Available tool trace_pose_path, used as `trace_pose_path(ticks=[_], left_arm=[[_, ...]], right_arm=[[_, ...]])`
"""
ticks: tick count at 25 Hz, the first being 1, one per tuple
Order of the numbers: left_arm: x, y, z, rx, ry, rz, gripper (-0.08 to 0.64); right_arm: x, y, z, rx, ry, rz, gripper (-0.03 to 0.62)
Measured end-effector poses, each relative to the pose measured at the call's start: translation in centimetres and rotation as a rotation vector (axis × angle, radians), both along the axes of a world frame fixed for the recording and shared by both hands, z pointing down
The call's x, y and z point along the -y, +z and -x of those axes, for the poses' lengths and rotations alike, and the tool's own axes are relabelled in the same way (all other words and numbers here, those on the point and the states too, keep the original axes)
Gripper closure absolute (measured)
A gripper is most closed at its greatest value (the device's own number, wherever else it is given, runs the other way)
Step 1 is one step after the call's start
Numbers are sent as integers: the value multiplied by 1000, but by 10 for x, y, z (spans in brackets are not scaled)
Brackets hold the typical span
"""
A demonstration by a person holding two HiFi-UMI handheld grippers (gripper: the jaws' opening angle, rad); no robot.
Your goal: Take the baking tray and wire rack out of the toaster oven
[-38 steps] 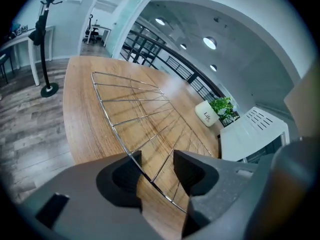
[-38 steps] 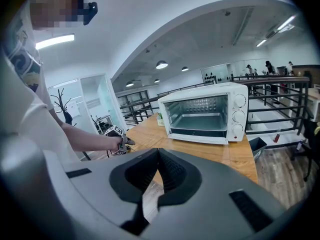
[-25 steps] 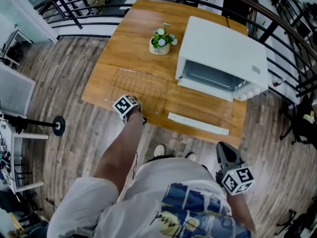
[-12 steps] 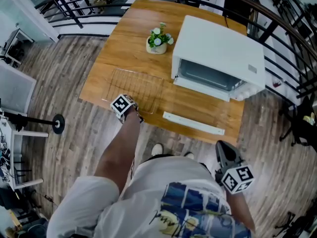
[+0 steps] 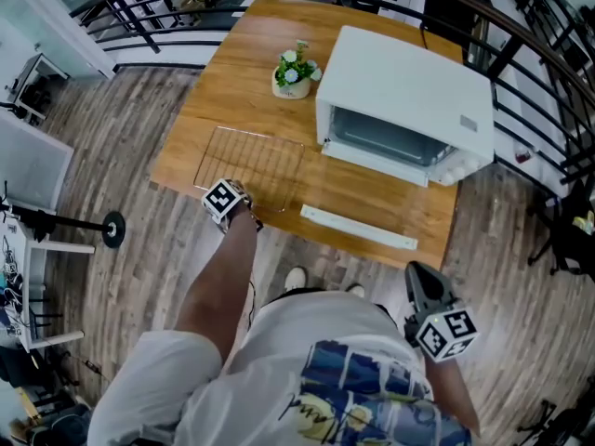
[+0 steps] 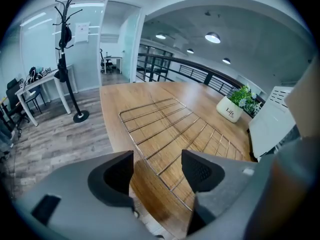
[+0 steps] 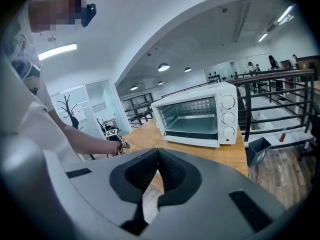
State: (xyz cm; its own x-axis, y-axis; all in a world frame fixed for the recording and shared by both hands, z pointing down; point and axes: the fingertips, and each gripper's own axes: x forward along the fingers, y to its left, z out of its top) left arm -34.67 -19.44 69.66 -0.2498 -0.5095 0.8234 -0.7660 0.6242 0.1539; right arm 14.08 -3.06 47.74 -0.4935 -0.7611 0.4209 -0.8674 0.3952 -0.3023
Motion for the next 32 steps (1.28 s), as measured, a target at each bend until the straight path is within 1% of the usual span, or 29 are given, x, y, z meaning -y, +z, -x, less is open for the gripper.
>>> trace_pose_path(ticks=[9,14,24,28,32], left_arm=[[-14,-24,-8,21,19,-60,272],[-18,-39,-37,-35,79,-126,273],[-36,-66,-73,-25,145,-174,273],[-45,-78,-93,-43,161,-217,273],[-56,-89,-120,-89,191,-267,273]], right_arm=[[-12,-3,-12,9,-28,-12,591],[-19,-5,-23,22,-27,-19,591],[-32,-5,-48,49,-30,-18,591],[-37,-2,-58,54,-39,-16,591],[-43,2,-65,55,-49,-13,591]])
